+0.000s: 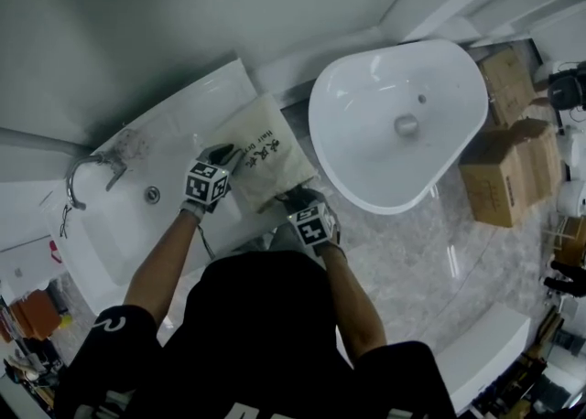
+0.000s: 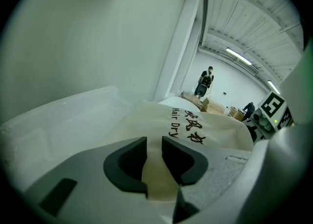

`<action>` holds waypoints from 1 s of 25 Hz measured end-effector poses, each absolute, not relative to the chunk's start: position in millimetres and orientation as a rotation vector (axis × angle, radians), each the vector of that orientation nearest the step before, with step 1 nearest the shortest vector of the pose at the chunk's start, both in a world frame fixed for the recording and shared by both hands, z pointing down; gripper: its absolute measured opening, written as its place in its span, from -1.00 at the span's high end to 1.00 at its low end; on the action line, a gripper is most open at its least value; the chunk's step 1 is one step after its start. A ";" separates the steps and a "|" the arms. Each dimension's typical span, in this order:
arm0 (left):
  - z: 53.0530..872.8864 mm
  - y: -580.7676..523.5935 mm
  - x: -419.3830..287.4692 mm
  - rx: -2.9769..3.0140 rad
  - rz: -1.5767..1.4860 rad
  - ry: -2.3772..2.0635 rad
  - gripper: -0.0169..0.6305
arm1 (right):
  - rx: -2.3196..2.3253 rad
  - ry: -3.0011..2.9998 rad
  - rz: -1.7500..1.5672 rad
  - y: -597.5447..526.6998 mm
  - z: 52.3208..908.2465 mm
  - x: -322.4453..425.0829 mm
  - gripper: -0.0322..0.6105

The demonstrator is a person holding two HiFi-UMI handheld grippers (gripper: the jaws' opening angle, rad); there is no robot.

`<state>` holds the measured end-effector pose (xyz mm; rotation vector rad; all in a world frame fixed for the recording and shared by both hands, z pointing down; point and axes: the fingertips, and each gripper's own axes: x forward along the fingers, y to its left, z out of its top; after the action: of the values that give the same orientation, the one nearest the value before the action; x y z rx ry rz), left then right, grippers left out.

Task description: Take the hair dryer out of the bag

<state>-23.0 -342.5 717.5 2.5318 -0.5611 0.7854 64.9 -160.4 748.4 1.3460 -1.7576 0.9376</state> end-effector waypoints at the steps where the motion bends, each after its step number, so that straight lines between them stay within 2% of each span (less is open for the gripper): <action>1: 716.6 -342.2 -21.5 2.535 0.789 -0.567 0.70 | 1.360 -1.755 0.941 -154.1 746.2 68.2 0.28; 14: 714.0 -332.6 -18.3 2.537 0.849 -0.626 0.70 | 1.493 -1.748 0.984 -83.6 731.1 86.0 0.28; 25: 683.5 -292.1 0.5 2.618 0.780 -0.582 0.70 | 1.710 -1.725 1.012 -50.9 709.1 127.5 0.28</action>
<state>0.5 -292.1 683.5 2.6177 -0.5817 0.7801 127.5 -50.9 709.1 1.7101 -1.7245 1.0125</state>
